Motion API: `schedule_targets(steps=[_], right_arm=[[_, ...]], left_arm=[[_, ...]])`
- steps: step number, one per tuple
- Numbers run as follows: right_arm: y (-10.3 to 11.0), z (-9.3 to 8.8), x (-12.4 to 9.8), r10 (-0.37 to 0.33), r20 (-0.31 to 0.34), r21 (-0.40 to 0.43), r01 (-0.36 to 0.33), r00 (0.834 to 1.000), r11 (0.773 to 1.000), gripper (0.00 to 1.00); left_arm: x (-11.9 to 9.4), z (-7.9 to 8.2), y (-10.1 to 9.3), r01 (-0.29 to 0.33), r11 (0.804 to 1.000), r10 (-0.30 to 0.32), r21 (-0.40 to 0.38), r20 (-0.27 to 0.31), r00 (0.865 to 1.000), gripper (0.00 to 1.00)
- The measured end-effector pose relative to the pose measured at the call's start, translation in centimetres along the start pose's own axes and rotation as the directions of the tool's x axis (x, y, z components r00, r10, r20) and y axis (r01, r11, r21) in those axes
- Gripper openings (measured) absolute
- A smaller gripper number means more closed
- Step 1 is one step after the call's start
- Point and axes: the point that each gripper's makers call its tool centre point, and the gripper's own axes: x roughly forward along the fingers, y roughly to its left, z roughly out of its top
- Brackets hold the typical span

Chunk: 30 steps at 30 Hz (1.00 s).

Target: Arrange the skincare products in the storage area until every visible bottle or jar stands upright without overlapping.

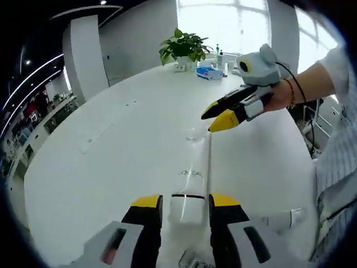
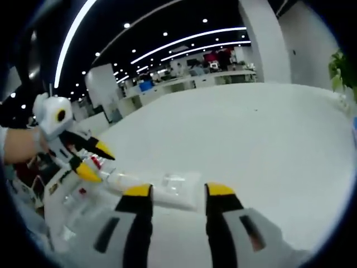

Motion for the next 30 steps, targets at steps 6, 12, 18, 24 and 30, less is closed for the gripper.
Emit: schedule_targets(steps=[6,12,18,24,30], right_arm=[[-0.8,-0.9,0.8,-0.008,-0.046,0.04,0.01,0.999,0.999,0.32],[-1.3,-0.9,1.2,-0.003,-0.051,0.129,0.01,0.999,0.992,0.3],[-1.0,-0.8,1.3,0.025,-0.043,0.226,-0.014,0.999,0.974,0.25],[-0.3,-0.8,1.6,0.082,0.006,0.408,-0.077,0.997,0.91,0.23],[0.5,-0.6,2.7,0.094,0.039,0.525,-0.1,0.995,0.845,0.21]], left_arm=[[0.6,-0.9,0.7,0.007,0.999,-0.003,0.039,-0.104,0.995,0.28],[0.9,-1.4,0.9,0.025,0.995,-0.009,0.093,-0.161,0.987,0.27],[1.2,-2.0,1.1,0.037,0.986,-0.005,0.163,-0.197,0.98,0.26],[1.3,-2.2,1.3,0.039,0.981,0.001,0.191,-0.207,0.978,0.25],[1.3,-2.3,1.3,0.038,0.981,0.003,0.188,-0.209,0.978,0.25]])
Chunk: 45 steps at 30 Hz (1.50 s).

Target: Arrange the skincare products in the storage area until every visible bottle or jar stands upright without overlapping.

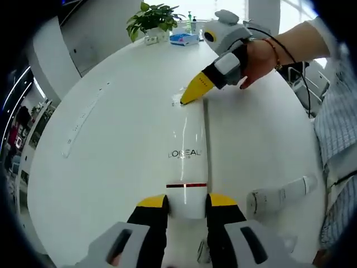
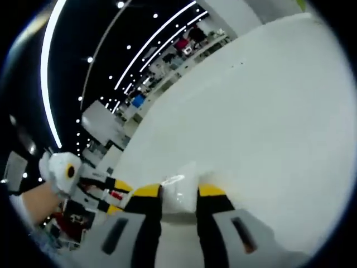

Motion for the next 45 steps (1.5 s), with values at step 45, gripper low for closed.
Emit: schedule_targets(steps=[45], right_arm=[[12.3,-1.3,3.5,0.067,-0.038,-0.398,-0.076,0.997,0.914,0.18]], left_arm=[[-0.2,-0.9,-0.2,-0.02,0.978,0.048,-0.205,0.134,0.99,0.26]])
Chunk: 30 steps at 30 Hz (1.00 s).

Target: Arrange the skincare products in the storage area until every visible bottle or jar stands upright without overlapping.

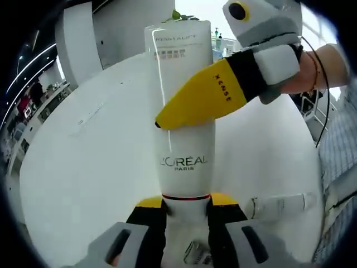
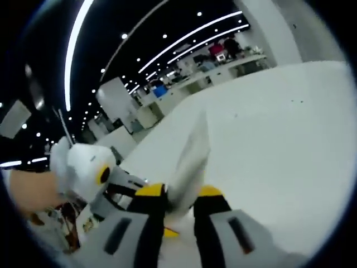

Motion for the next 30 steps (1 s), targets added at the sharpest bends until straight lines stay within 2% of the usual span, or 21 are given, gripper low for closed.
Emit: schedule_targets(steps=[1,6,8,9,10,11,15,16,17,18,20,21,22,24,25,26,27,30], right_arm=[[0.3,0.0,0.1,0.001,-0.005,-0.075,-0.001,1.0,0.997,0.18],[0.8,-0.2,0.0,-0.015,-0.042,-0.242,0.004,0.999,0.97,0.19],[1.7,0.0,0.1,-0.017,-0.052,-0.364,-0.003,0.999,0.931,0.19],[2.1,-0.1,0.2,-0.015,-0.059,-0.39,-0.009,0.998,0.921,0.19],[2.6,-0.1,0.3,-0.015,-0.062,-0.442,-0.014,0.998,0.897,0.19],[3.0,-0.2,0.4,-0.009,-0.066,-0.469,-0.023,0.998,0.883,0.19],[3.9,-0.5,0.6,0.008,-0.085,-0.493,-0.049,0.996,0.868,0.18],[4.2,-0.7,0.6,0.019,-0.094,-0.521,-0.065,0.995,0.851,0.18],[4.4,-0.8,0.6,0.024,-0.098,-0.546,-0.074,0.995,0.835,0.18],[4.8,-1.0,0.7,0.03,-0.103,-0.552,-0.082,0.994,0.83,0.18],[5.2,-1.2,0.7,0.036,-0.113,-0.564,-0.095,0.993,0.82,0.17],[5.4,-1.4,0.8,0.042,-0.118,-0.566,-0.102,0.992,0.818,0.17],[5.8,-1.7,0.9,0.052,-0.127,-0.569,-0.116,0.991,0.814,0.17],[6.0,-2.2,0.9,0.064,-0.135,-0.563,-0.129,0.989,0.816,0.16],[5.8,-2.2,0.9,0.061,-0.127,-0.574,-0.123,0.99,0.81,0.16],[5.6,-2.1,0.9,0.062,-0.124,-0.569,-0.122,0.99,0.813,0.16],[5.5,-2.1,0.9,0.069,-0.129,-0.545,-0.129,0.989,0.828,0.16],[5.6,-2.2,0.9,0.077,-0.137,-0.548,-0.14,0.988,0.825,0.17]], left_arm=[[0.0,0.0,0.0,-0.003,1.0,0.003,0.001,0.011,1.0,0.27],[0.0,0.2,-0.2,-0.019,0.999,0.02,-0.031,0.026,0.999,0.27],[0.0,0.2,-0.2,-0.037,0.998,0.039,-0.054,0.032,0.999,0.28],[-0.1,0.2,-0.3,-0.046,0.996,0.049,-0.07,0.04,0.998,0.28],[-0.1,0.2,-0.2,-0.054,0.994,0.059,-0.097,0.058,0.997,0.28],[-0.1,0.2,-0.2,-0.056,0.993,0.064,-0.102,0.068,0.996,0.28],[-0.2,0.3,-0.3,-0.049,0.985,0.065,-0.163,0.091,0.994,0.3],[-0.3,0.2,-0.5,-0.036,0.98,0.053,-0.194,0.08,0.995,0.31],[-0.5,0.3,-0.5,-0.035,0.981,0.053,-0.19,0.089,0.995,0.31],[-0.6,0.4,-0.5,-0.034,0.981,0.053,-0.188,0.095,0.994,0.32],[-1.4,2.1,-0.6,-0.025,0.983,0.062,-0.18,0.204,0.977,0.36],[-1.7,2.7,-0.7,-0.015,0.982,0.061,-0.188,0.239,0.969,0.37],[-2.0,2.7,-0.8,-0.01,0.977,0.063,-0.214,0.241,0.968,0.37],[-2.3,2.6,-0.8,-0.015,0.976,0.07,-0.216,0.25,0.966,0.37],[-2.3,2.6,-0.8,-0.019,0.975,0.078,-0.22,0.259,0.963,0.37],[-2.3,2.7,-0.8,-0.026,0.973,0.092,-0.229,0.282,0.955,0.37],[-2.2,2.6,-0.8,-0.032,0.971,0.102,-0.238,0.287,0.953,0.36],[-2.2,2.8,-0.6,-0.048,0.961,0.134,-0.272,0.305,0.943,0.36]])
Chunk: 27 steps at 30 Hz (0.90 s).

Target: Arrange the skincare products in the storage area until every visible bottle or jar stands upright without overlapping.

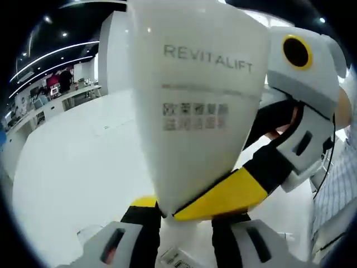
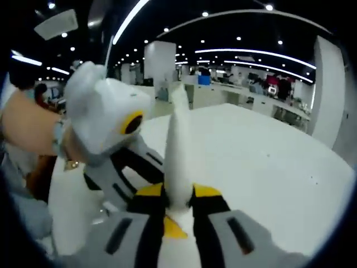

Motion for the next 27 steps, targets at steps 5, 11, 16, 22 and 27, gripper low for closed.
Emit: schedule_targets(steps=[5,11,16,22,27], right_arm=[[0.1,-0.2,0.1,0.003,-0.003,0.014,-0.003,1.0,1.0,0.17],[0.2,-0.4,0.2,0.026,-0.019,0.013,-0.026,0.999,1.0,0.18],[0.1,-0.6,0.3,0.025,-0.022,0.03,-0.024,0.999,0.999,0.19],[-0.1,-0.8,0.6,0.03,-0.029,0.044,-0.029,0.999,0.999,0.2],[-0.2,-1.0,0.6,0.032,-0.013,0.07,-0.031,0.999,0.997,0.21]], left_arm=[[0.2,0.0,0.3,-0.097,0.995,0.097,-0.011,0.037,0.995,0.35],[0.2,-0.1,0.5,-0.167,0.984,0.171,-0.062,0.069,0.983,0.34],[0.2,-0.1,0.7,-0.22,0.973,0.225,-0.07,0.076,0.971,0.33],[0.3,0.0,1.0,-0.29,0.951,0.3,-0.105,0.094,0.949,0.32],[0.3,-0.1,1.2,-0.32,0.94,0.332,-0.12,0.101,0.938,0.32]])
